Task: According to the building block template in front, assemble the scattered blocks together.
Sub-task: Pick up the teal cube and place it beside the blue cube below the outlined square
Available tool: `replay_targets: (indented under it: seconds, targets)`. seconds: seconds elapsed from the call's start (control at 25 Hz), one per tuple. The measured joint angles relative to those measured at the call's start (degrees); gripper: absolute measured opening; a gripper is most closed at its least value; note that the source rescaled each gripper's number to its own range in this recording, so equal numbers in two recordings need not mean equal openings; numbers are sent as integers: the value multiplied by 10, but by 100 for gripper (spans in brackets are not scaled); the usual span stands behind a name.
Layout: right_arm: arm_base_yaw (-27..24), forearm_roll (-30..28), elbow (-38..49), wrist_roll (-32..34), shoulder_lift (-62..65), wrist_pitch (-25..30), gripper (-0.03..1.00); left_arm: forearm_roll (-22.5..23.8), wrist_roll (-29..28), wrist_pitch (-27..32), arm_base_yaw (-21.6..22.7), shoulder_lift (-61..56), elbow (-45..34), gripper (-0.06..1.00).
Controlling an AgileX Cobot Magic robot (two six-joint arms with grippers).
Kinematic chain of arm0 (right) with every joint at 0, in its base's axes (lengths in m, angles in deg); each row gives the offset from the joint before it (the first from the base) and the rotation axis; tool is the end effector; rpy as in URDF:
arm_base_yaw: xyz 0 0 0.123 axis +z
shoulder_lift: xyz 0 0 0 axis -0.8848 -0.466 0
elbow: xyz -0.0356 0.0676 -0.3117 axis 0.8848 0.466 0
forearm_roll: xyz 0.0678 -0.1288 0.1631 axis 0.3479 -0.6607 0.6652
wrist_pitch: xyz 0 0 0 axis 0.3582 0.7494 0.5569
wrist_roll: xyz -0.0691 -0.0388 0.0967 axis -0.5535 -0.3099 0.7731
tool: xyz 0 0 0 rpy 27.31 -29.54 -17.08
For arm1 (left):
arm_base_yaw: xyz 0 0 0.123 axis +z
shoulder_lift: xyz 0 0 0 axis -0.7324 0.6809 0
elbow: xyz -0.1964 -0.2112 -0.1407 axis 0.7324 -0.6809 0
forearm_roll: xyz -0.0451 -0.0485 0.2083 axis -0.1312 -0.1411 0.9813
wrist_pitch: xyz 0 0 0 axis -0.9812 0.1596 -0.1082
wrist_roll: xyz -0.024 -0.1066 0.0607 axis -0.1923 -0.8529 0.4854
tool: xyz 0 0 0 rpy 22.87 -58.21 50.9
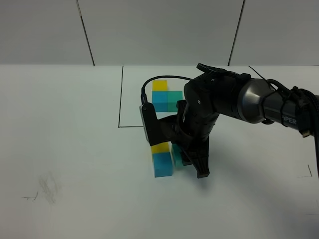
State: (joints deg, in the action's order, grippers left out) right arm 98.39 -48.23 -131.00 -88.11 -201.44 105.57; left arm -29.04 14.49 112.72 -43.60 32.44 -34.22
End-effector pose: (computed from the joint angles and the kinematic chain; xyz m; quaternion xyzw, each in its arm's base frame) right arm 0.3370 0.2463 0.1813 -0.7708 0.6255 -0.0309 0.1172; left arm -0.0430 0.0072 0.2464 -0.0737 0.8473 0.0325 0.5249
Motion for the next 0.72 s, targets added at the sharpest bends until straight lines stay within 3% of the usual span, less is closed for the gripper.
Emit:
replay_targets:
  seconds: [0.72]
  targets:
    - [0, 7, -8, -10, -26, -3, 29, 0, 1, 0, 0, 0, 0, 12]
